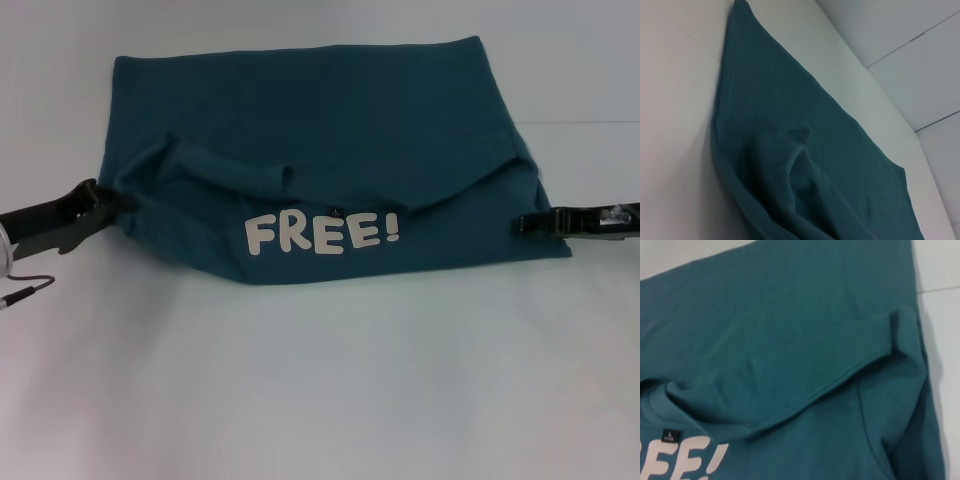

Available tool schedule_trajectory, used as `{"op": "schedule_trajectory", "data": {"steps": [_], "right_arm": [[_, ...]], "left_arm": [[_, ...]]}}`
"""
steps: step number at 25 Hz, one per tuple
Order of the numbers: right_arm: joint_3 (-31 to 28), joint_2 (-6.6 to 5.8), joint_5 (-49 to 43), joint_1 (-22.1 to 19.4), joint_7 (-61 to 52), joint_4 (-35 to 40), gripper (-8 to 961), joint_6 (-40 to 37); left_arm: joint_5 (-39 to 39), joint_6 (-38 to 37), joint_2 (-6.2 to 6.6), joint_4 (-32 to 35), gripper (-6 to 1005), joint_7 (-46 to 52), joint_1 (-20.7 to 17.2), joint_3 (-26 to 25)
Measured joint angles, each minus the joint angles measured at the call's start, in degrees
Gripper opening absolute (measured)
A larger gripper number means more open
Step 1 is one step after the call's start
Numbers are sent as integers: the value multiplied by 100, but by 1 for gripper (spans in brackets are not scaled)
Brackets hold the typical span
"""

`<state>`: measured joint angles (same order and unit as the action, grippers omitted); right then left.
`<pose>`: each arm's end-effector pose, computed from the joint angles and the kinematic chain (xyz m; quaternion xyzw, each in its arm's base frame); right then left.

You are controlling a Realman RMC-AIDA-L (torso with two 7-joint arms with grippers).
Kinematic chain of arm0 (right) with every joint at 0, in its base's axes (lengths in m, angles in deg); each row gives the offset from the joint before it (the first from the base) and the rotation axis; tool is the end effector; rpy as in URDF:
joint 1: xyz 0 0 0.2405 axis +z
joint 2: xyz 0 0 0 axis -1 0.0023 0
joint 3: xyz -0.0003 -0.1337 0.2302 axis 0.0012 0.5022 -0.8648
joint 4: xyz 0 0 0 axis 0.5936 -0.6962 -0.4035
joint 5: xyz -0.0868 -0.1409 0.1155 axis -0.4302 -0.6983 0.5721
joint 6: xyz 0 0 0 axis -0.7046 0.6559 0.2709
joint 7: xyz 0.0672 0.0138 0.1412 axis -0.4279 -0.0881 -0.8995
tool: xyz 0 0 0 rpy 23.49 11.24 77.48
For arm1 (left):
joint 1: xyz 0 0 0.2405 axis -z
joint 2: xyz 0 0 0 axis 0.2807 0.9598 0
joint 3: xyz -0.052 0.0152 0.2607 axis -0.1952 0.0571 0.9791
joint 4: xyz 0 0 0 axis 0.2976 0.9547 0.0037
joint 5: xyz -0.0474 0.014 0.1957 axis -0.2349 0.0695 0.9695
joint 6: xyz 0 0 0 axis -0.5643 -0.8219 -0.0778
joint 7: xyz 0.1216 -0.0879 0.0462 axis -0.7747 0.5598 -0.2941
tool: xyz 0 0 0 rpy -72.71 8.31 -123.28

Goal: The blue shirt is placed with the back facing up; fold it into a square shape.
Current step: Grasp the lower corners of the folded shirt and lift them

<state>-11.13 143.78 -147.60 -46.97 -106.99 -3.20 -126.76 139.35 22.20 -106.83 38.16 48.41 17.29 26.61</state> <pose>0.3086 0.4309 0.0033 -0.7693 0.5563 0.0750 0.3050 -0.3182 0.3921 0.0193 -0.6313 -0.6696 -0.3088 0.2403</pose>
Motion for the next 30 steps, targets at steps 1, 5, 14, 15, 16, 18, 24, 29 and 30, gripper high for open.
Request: {"op": "schedule_trajectory", "data": {"steps": [1,5,14,15,16,18,24,29,30], "right_arm": [[34,4,-8,31,11,-71,576,93],[65,8,-10,61,15,-125,571,145],[64,8,-23,76,-21,-95,560,81],[64,8,-23,76,-21,-95,558,81],[64,3,-24,77,-26,-93,557,79],[64,-10,-24,78,-38,-93,555,77],[33,-57,-23,69,-72,-93,417,75],[59,-68,-22,64,-72,-124,204,79],[61,-69,-22,61,-72,-111,155,59]], "left_arm": [[0,0,0,-5,39,0,2,0],[3,7,0,-11,39,-1,6,0],[-13,23,0,-23,40,-10,14,0],[-14,23,0,-23,40,-10,14,0],[-14,23,0,-23,40,-10,14,0],[-14,23,0,-23,40,-9,15,0],[-1,23,0,-23,39,-9,26,0],[4,11,0,-21,39,-9,33,0],[4,1,0,-21,39,-9,33,0]]}}
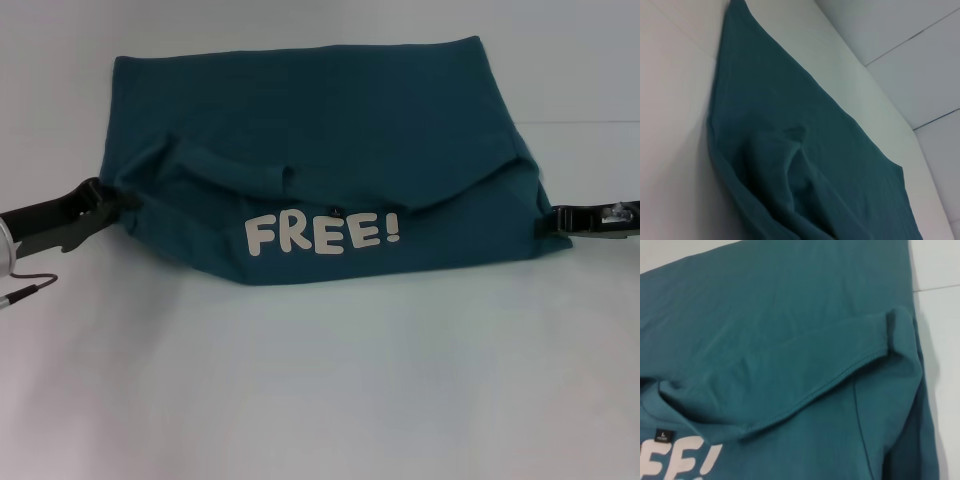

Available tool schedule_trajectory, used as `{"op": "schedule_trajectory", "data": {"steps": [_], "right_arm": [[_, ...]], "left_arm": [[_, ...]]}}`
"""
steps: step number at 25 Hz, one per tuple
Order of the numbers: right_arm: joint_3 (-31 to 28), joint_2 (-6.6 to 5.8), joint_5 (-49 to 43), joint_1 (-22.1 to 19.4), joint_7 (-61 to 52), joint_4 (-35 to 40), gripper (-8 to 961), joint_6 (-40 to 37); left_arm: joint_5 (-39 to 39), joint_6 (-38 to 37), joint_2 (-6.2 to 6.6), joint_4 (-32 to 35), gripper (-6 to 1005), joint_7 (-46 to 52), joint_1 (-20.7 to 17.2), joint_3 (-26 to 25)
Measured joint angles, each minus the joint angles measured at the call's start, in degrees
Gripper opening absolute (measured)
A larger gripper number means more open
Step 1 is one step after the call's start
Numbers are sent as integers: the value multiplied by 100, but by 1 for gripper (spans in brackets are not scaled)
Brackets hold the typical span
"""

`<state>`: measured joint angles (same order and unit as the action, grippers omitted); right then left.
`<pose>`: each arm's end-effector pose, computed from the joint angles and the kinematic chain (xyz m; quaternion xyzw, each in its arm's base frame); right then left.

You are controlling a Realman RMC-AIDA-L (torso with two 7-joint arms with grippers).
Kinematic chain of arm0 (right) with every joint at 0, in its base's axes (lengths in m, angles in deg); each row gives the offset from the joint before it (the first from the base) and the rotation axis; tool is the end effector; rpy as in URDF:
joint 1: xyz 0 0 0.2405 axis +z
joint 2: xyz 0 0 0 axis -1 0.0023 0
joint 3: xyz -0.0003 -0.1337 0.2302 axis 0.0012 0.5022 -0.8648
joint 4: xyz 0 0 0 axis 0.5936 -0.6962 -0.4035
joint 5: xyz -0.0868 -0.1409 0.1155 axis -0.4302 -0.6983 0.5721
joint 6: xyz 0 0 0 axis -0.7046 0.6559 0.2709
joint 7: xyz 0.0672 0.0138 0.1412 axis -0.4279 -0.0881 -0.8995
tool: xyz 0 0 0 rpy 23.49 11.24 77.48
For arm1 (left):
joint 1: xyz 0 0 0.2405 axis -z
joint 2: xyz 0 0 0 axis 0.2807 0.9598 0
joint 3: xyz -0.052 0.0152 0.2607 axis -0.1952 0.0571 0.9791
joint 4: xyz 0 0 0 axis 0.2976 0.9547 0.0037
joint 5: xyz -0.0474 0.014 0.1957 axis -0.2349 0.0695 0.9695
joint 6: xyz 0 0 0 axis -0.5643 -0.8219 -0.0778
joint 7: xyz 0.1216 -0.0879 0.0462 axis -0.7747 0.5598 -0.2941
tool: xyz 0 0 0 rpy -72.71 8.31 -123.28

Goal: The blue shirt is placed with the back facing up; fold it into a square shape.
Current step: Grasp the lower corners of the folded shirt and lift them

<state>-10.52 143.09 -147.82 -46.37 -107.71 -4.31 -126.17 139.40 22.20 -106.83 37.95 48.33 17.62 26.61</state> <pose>0.3093 0.4332 0.0050 -0.7678 0.5580 0.0693 0.3072 -0.3162 0.3934 0.0183 -0.6333 -0.6684 -0.3087 0.2384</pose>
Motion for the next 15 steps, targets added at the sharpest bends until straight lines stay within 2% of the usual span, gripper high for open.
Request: {"op": "schedule_trajectory", "data": {"steps": [4,9,15], "right_arm": [[-7,-55,0,-43,-21,178,35,-358],[-8,-192,0,-253,-326,707,40,-1371],[0,-363,-12,-608,-629,1408,47,-2731]], "left_arm": [[1,-51,3,11,40,1,-1,53],[208,-809,100,273,40,53,-89,237],[983,-2062,153,931,39,396,-256,230]]}}
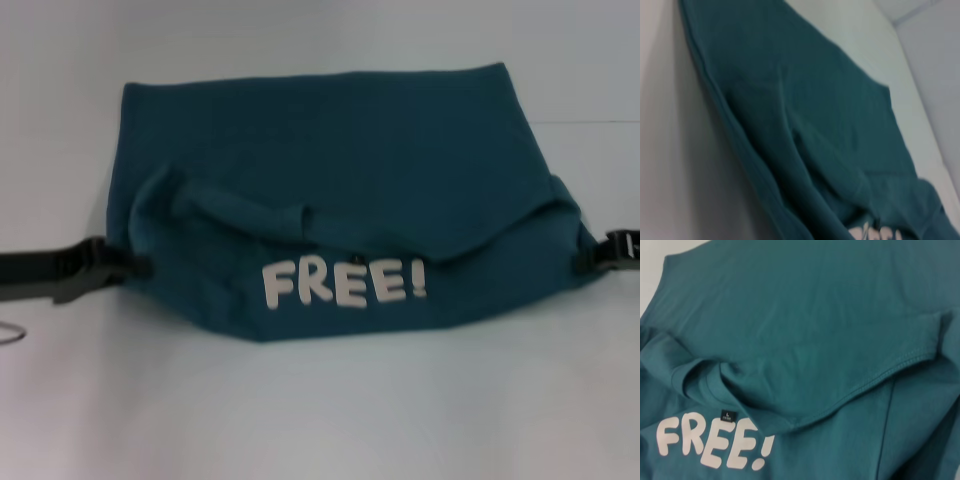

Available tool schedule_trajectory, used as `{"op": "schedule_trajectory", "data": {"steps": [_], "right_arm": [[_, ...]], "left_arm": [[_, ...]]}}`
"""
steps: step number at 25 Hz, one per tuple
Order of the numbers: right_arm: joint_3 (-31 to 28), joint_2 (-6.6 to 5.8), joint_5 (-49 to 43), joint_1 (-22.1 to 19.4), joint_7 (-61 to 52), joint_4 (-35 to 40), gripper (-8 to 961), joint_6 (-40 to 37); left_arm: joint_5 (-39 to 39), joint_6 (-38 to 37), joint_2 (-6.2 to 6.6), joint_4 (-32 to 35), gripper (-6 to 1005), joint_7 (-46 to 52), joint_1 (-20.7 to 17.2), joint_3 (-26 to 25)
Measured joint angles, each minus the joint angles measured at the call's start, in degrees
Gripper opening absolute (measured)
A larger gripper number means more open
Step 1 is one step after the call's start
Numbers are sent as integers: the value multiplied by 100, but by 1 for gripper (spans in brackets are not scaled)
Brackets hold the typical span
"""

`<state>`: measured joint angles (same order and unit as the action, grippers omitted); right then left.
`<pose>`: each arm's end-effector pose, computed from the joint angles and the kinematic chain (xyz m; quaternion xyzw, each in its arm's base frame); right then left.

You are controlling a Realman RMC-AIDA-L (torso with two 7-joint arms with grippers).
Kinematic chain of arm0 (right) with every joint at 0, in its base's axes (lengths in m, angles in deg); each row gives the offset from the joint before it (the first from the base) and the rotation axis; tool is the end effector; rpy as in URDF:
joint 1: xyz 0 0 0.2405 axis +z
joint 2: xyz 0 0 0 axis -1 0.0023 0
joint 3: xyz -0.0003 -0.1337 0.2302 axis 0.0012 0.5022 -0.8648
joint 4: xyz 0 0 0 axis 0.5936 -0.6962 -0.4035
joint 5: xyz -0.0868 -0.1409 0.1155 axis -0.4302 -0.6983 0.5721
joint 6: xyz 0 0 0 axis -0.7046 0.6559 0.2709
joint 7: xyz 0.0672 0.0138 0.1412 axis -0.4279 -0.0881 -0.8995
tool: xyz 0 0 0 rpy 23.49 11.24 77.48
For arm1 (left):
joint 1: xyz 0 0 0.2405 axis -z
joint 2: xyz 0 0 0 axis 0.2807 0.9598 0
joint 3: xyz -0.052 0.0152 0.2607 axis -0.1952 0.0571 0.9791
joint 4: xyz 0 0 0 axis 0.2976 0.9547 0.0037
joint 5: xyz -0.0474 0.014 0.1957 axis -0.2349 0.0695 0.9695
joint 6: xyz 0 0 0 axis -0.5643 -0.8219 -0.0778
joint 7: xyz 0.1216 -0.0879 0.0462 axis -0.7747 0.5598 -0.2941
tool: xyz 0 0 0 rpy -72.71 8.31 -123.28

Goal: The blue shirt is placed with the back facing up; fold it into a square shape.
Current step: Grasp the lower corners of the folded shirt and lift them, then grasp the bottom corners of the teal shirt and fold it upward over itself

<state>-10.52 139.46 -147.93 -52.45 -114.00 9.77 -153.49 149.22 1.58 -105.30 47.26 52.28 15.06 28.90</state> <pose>0.3055 0.3894 0.0520 -0.7826 0.5886 0.0520 0.1962 -0.3076 0.3518 0.0299 -0.7105 -0.6557 -0.2121 0.1424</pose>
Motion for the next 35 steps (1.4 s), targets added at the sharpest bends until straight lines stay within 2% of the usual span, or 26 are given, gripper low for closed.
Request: {"op": "schedule_trajectory", "data": {"steps": [3,12,19,23,27,33,35], "right_arm": [[-44,-95,-52,-204,-57,188,50,-622],[-59,-123,-570,-437,53,310,59,-1816],[-211,-125,-612,-556,404,299,67,-2554],[-275,-116,-622,-639,455,292,71,-2671],[-515,-109,-563,-699,483,293,75,-2440],[-1366,-89,-158,-420,465,252,82,-1735],[-1427,-72,-22,-368,428,241,84,-1577]], "left_arm": [[238,-578,2,354,39,134,-175,-1],[889,-2055,-28,1123,40,207,-719,-58],[1279,-2568,-27,1203,39,82,-904,-82],[1388,-2704,-34,1206,38,46,-908,-142],[1357,-2651,4,1155,39,10,-818,-315],[1340,-1763,102,696,40,310,-184,-808],[1337,-1445,107,533,40,391,49,-853]]}}
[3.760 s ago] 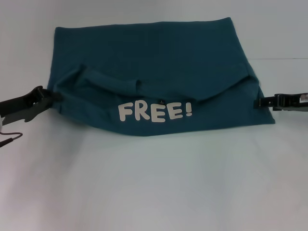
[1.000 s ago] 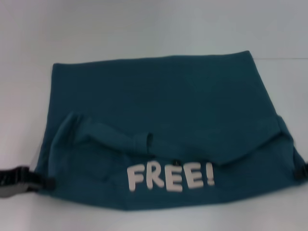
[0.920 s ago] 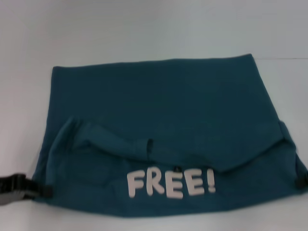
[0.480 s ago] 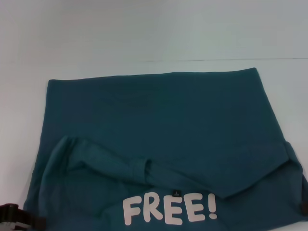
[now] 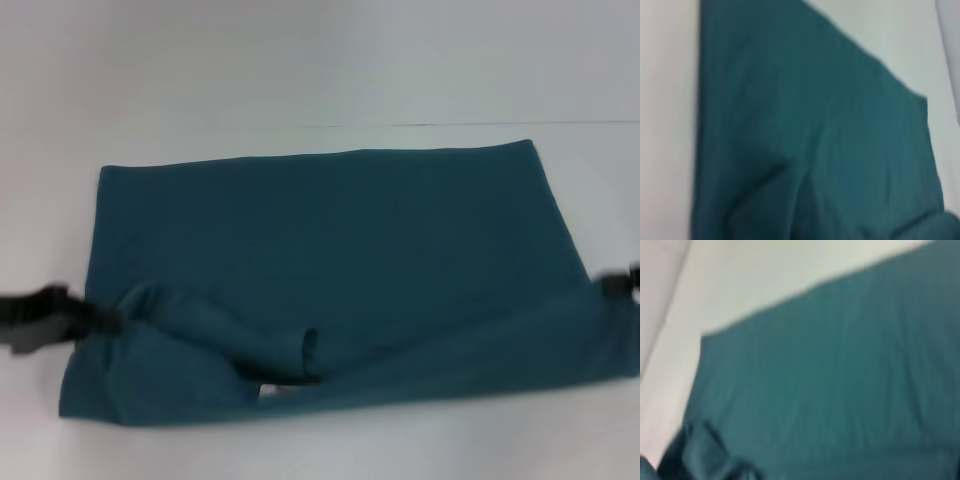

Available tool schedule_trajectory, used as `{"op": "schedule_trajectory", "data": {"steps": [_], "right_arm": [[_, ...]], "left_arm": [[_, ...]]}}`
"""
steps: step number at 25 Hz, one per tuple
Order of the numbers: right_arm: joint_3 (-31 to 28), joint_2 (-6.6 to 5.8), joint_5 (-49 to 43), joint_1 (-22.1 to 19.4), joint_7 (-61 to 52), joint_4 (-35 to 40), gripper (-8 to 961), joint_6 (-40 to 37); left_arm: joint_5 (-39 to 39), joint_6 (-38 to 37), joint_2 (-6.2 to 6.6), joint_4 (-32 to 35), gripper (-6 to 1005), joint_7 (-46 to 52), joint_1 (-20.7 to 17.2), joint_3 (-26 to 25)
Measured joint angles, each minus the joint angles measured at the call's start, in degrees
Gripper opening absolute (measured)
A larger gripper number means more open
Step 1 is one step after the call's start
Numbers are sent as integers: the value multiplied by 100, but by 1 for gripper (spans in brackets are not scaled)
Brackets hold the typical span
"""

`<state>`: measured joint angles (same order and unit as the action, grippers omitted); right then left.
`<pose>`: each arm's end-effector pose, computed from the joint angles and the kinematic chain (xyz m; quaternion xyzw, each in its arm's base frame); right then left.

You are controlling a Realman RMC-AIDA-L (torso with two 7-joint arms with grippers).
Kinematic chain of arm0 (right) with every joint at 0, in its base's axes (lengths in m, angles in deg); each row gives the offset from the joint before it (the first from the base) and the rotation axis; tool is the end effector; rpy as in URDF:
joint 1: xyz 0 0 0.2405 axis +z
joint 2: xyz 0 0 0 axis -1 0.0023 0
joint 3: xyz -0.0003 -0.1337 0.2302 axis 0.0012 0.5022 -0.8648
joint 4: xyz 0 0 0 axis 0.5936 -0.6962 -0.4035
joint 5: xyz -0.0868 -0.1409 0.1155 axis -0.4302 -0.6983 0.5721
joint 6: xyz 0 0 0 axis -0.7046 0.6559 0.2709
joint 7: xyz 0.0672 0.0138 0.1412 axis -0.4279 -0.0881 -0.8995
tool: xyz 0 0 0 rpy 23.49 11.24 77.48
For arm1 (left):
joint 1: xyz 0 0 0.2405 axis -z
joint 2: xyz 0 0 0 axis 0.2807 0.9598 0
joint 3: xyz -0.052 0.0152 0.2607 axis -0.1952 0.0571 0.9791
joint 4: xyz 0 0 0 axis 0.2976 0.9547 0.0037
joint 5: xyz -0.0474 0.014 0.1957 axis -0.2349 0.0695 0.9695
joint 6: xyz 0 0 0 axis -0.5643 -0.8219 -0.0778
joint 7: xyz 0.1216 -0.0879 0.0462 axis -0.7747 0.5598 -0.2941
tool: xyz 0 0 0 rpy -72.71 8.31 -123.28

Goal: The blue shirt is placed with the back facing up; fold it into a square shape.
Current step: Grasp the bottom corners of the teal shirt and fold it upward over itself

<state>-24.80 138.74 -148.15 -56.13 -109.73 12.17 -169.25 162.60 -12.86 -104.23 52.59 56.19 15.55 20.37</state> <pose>0.3140 0.3485 0.0797 -0.7692 0.6143 0.1211 0.1274 -0.3185 0.3180 0.0514 -0.6961 -0.6963 -0.1461 0.0962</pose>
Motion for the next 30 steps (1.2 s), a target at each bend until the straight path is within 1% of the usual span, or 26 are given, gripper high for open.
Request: {"op": "schedule_trajectory", "data": {"steps": [2,5,6,8,9,10,15,19,22,24,28,29,30], "right_arm": [[-34,18,153,62,-72,-37,86,237],[-33,34,280,158,-208,-134,89,771],[-25,42,289,190,-245,-161,90,968],[-18,60,297,247,-298,-200,92,1360],[-28,103,314,322,-326,-226,93,1744],[-28,103,314,322,-326,-226,94,1744],[60,300,441,583,-338,-269,99,2651],[101,417,451,843,-338,-314,104,3284],[256,460,445,1042,-338,-510,107,3893],[446,475,438,1160,-336,-718,109,4407],[831,534,439,1341,-298,-1091,113,5377],[977,560,433,1400,-294,-1193,114,5670],[1047,571,430,1429,-295,-1245,115,5787]], "left_arm": [[0,324,0,-186,40,74,275,-1],[0,701,2,-338,39,164,585,41],[0,755,2,-356,39,180,635,48],[0,1114,-5,-390,39,277,804,81],[0,1275,-10,-397,39,321,859,98],[-1,1510,-18,-411,39,389,923,131],[-1,2415,5,-627,39,665,1184,403],[19,3117,-14,-724,40,910,1352,843],[29,3789,-36,-880,40,1091,1466,1262],[34,4228,-53,-1054,40,1133,1554,1446],[52,4983,-139,-1265,39,1144,1612,1594],[52,4983,-139,-1265,40,1144,1612,1594],[52,5120,-155,-1298,40,1144,1616,1602]]}}
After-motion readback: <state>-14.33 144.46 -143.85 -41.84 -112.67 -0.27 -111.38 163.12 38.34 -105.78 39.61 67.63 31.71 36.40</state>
